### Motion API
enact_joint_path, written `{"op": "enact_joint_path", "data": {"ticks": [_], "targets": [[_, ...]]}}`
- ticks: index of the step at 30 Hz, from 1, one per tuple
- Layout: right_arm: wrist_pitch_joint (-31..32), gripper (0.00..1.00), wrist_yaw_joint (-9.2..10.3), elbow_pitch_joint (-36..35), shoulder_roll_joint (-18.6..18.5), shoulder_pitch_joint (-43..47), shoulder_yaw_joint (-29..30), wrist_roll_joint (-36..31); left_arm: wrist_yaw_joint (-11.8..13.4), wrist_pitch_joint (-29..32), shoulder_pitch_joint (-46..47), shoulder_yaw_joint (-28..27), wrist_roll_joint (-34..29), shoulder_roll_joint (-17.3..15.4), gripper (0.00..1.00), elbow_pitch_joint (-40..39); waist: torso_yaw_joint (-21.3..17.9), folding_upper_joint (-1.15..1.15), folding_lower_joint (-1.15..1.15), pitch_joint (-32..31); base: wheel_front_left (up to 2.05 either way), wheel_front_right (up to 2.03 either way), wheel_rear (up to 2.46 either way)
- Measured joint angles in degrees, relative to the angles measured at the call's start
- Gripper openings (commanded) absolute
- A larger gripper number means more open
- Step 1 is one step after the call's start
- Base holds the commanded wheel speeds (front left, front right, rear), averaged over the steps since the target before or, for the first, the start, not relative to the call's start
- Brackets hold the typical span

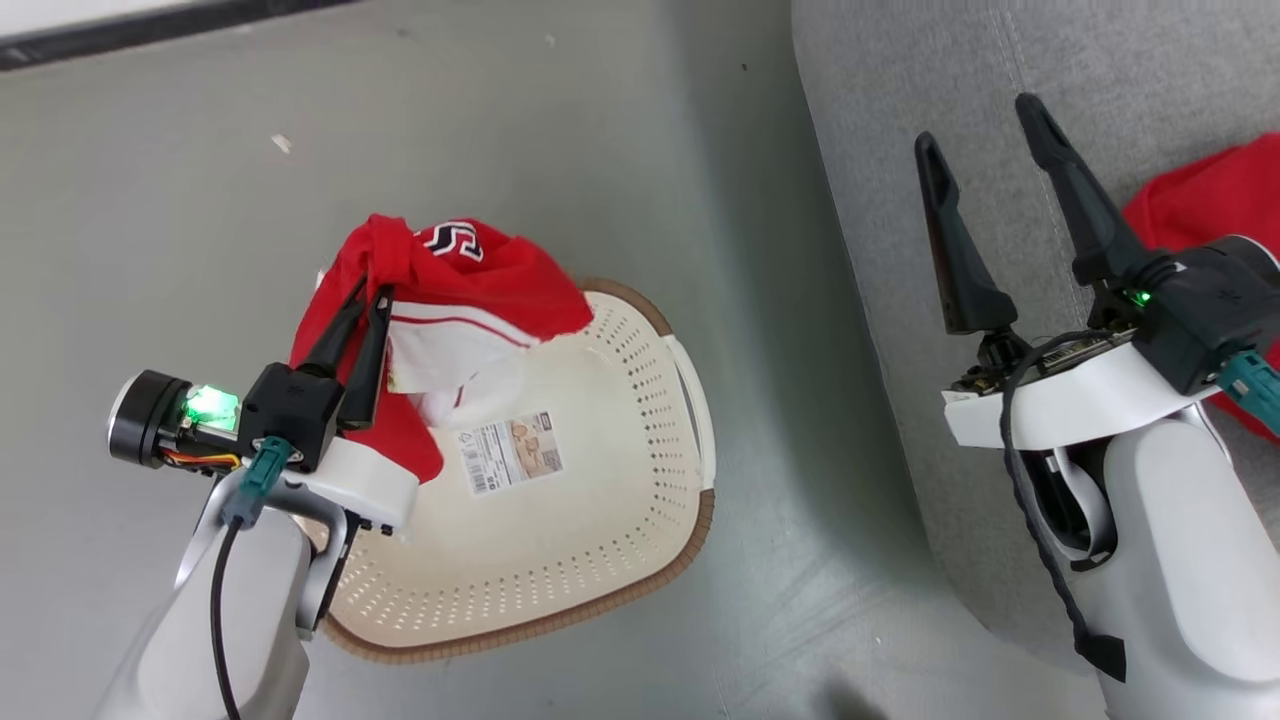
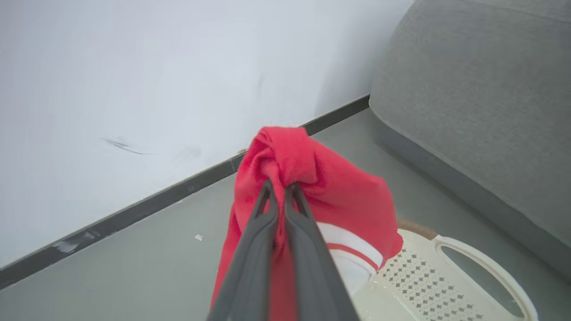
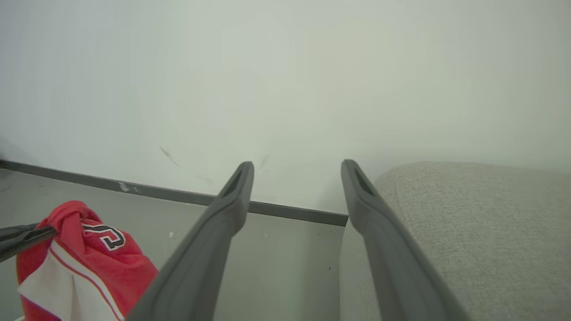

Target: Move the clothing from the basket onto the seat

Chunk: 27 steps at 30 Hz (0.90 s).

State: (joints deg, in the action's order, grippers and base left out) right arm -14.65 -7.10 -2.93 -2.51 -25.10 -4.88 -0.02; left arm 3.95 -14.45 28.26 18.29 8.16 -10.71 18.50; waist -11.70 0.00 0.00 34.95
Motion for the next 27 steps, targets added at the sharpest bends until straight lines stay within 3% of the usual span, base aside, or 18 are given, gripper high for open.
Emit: {"op": "enact_joint_path", "data": {"ticks": [20,27], "targets": [[0.0,1.0,0.0,5.4,-3.0,3.4,-3.3,-0.1,1.5,0.0,-7.3,-1.9,-0.2,-0.5,0.0,-14.4,6.3,0.0,0.0,-12.4,0.0,0.0,0.0],[0.0,1.0,0.0,6.7,-3.3,6.4,-3.4,0.0,1.5,0.0,-10.6,-2.3,-0.2,-2.2,0.0,-16.6,8.5,0.0,0.0,-17.1,0.0,0.0,0.0]]}}
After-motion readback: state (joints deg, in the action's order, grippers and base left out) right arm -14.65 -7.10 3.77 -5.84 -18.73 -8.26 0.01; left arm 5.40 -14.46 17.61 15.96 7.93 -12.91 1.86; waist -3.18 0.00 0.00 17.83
